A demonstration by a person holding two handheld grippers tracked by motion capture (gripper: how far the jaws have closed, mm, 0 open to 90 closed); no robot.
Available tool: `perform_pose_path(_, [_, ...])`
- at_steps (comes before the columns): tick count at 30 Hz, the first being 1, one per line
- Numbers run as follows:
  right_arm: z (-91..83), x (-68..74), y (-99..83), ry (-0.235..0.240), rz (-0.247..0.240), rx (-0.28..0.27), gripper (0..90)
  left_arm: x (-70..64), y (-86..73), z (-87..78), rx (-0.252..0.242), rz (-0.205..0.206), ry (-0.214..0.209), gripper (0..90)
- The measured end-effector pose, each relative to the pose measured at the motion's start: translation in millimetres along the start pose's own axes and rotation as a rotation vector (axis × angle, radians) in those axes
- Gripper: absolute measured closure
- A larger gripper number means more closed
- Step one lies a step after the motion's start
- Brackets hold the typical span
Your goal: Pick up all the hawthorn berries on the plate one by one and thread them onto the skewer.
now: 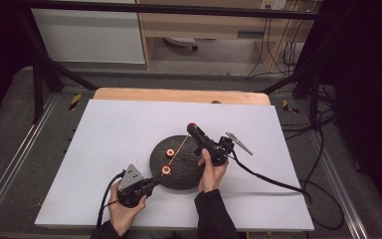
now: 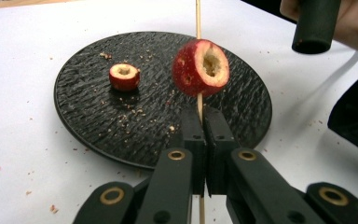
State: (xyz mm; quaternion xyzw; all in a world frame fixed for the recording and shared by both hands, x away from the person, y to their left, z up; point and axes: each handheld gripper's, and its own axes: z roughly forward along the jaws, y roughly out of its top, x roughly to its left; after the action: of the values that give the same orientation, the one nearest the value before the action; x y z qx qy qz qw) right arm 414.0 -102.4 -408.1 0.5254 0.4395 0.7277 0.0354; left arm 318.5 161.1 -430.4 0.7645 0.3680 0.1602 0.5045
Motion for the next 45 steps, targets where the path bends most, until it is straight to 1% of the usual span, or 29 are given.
perform_pose_path(11, [-0.4, 0.6, -3.5, 0.000, 0.014, -0.026, 61.7, -9.7, 5.0, 9.4, -0.015, -0.016, 0.025, 88.3])
perform_pose_path(16, [-1.0, 0.4, -6.4, 0.000, 0.015, -0.025, 61.8, -11.2, 8.0, 12.7, -0.026, -0.029, 0.024, 88.3])
perform_pose_path(19, [-1.3, -0.6, -10.6, 0.001, 0.018, -0.019, 61.8, -11.6, 11.8, 15.2, -0.020, -0.031, 0.025, 88.3])
perform_pose_path(23, [-1.8, -0.7, -12.9, 0.005, 0.015, -0.010, 61.9, -9.8, 15.7, 18.7, -0.021, -0.040, 0.024, 88.3])
perform_pose_path(28, [-3.5, -0.1, -15.0, 0.006, 0.005, -0.001, 61.9, -7.0, 22.1, 22.0, -0.018, -0.038, 0.018, 88.3])
perform_pose_path(37, [-6.3, 0.5, -19.4, 0.015, -0.012, 0.026, 61.9, -1.2, 31.6, 29.4, -0.017, -0.030, -0.007, 88.3])
perform_pose_path(45, [-10.7, 2.0, -24.5, 0.017, -0.033, 0.056, 61.9, -0.1, 39.9, 36.8, -0.019, -0.029, -0.017, 88.3])
